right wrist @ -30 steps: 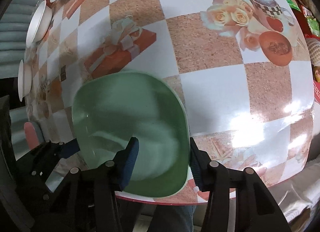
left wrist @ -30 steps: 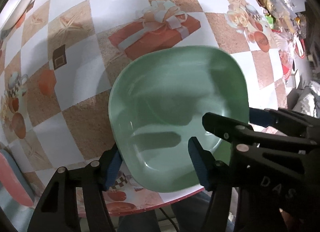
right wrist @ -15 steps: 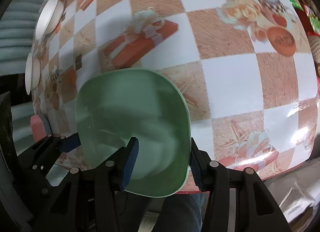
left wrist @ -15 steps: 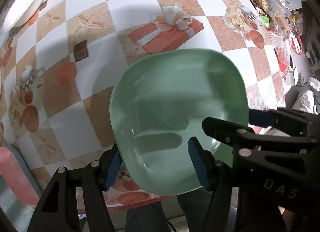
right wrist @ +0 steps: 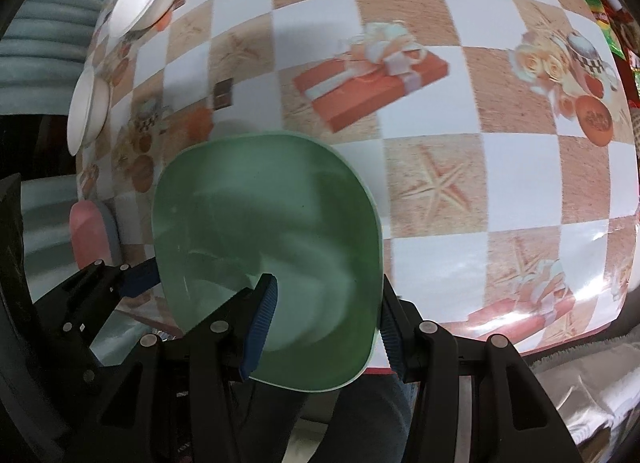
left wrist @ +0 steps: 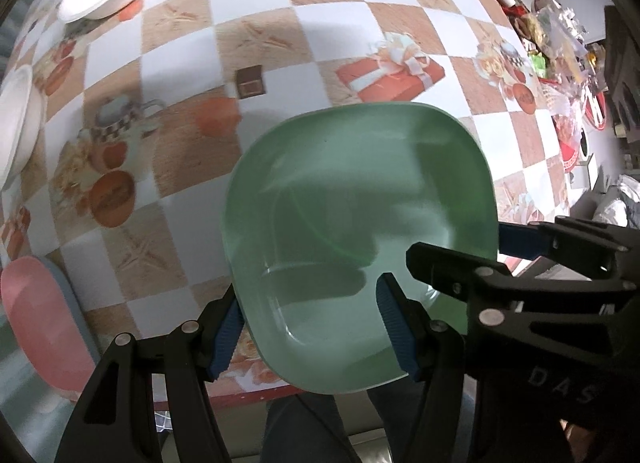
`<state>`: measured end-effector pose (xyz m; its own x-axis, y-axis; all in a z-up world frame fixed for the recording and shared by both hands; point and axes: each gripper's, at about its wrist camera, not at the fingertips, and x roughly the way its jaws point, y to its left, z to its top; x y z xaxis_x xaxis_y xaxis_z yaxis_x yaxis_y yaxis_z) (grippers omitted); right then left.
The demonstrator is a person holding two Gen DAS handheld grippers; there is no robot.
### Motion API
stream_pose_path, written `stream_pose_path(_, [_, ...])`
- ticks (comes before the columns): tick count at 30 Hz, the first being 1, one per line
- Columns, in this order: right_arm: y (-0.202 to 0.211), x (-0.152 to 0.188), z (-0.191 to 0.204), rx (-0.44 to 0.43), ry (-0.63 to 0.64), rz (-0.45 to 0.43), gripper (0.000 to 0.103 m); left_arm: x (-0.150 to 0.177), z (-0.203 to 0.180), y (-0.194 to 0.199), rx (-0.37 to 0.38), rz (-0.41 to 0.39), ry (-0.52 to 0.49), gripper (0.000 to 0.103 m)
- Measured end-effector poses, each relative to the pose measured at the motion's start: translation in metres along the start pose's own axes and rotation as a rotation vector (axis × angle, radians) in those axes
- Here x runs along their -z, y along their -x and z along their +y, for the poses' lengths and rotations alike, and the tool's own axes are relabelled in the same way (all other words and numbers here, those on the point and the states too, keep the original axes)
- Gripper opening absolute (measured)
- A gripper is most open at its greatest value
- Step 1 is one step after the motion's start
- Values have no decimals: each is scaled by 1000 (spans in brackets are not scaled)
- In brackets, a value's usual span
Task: Organize plates and bowls
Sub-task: 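Lift the mint-green plate with the right tool and carry it over the pink plate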
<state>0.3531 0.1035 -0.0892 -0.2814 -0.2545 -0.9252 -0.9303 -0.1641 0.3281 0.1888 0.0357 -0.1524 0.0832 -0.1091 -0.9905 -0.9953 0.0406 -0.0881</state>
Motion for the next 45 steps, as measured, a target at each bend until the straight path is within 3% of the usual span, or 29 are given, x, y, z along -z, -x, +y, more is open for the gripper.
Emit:
stream_pose_path(19, [3,3,80,72,124,-12,52,36,72,43,9,-71,74,68])
stream_pose_path(31, [-6,8,146,94,241,-9,52,67,126,64,13,-108,189,68])
stream_pose_path(45, [-29,11,226,113,390,18,52,97,174,81,-33,-155,307,68])
